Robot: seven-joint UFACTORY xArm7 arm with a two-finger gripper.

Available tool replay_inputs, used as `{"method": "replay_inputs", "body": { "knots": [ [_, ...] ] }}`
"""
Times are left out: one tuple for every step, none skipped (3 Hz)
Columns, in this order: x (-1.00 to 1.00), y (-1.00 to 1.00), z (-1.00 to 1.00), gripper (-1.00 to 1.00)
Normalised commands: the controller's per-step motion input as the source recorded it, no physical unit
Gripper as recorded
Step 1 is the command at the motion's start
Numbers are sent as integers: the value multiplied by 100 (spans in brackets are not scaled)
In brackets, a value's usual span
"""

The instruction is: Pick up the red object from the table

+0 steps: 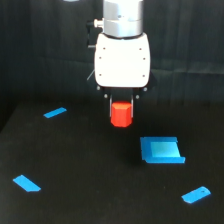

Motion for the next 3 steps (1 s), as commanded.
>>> {"method": "replay_inputs", "body": {
  "knots": [
    [-2, 0, 4, -94],
    [8, 6, 6, -98],
    [2, 2, -1, -95]
  ]
}}
